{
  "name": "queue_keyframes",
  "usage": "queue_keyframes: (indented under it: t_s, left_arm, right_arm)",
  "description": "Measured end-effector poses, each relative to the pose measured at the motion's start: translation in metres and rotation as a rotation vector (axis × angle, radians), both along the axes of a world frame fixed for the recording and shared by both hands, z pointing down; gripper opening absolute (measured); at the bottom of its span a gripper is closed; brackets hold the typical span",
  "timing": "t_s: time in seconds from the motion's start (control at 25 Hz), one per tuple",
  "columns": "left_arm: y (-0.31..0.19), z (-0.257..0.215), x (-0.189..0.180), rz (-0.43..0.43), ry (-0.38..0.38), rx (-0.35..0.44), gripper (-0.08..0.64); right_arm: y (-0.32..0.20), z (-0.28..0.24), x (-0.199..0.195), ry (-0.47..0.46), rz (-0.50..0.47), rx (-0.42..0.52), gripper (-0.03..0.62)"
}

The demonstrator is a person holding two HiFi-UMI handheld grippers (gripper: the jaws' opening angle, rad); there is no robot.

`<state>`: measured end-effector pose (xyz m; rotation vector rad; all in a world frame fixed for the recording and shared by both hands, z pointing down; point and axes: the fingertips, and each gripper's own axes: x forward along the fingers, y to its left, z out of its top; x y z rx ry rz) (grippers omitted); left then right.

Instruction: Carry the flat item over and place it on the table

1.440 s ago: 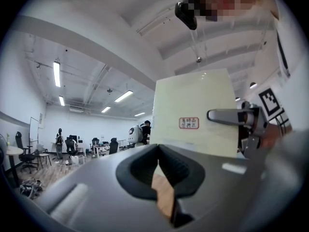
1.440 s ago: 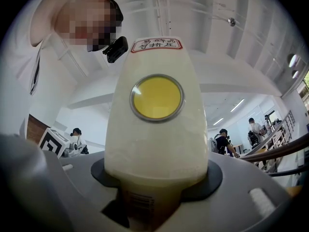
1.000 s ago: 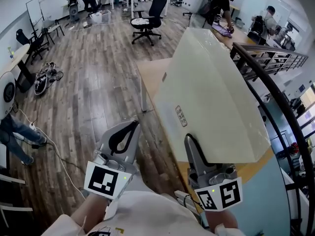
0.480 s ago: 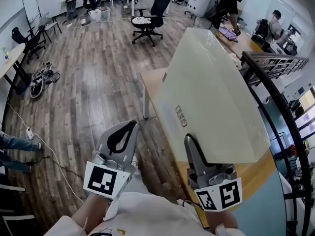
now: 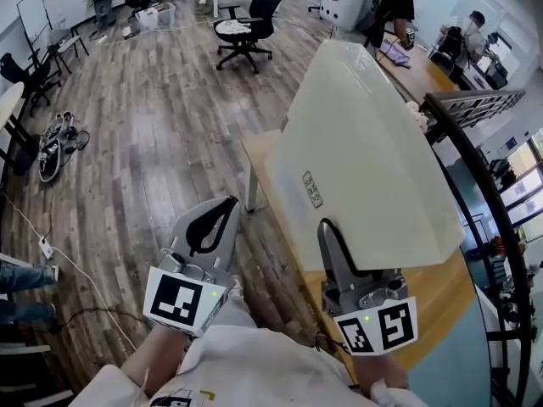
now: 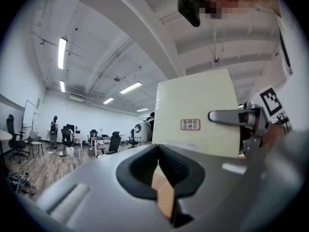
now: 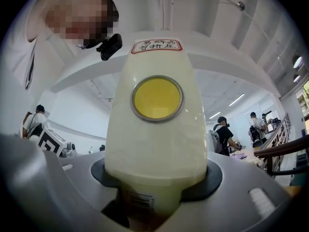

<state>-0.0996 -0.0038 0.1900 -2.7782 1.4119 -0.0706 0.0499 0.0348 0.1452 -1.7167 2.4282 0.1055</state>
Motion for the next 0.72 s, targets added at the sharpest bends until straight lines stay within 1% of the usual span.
queue_keyframes:
  t_s: [0.16, 0.28, 0.52, 0.72]
  left_arm:
    - [-0.052, -0.006, -0.019, -0.012, -0.011, -0.015, 0.002]
    - [-0.085, -0.005, -0.036, -0.015, 0.0, -0.037, 0.002]
    - [-0.132, 0.008, -0.05, 0.006, 0.0, -0.048, 0.002]
    - [-0.161, 0.005, -0.057, -0.022, 0.002, -0.046, 0.002]
  right_arm:
    - [-0.05, -0.012, -0.018, 0.001, 0.008, 0.001, 0.314]
    - [-0.081, -0.014, -0.034, 0.004, 0.014, -0.006, 0.314]
    - [-0.13, 0.0, -0.054, 0.006, 0.021, -0.03, 0.314]
    - [-0.16, 0.005, -0.058, 0.012, 0.021, -0.051, 0.311]
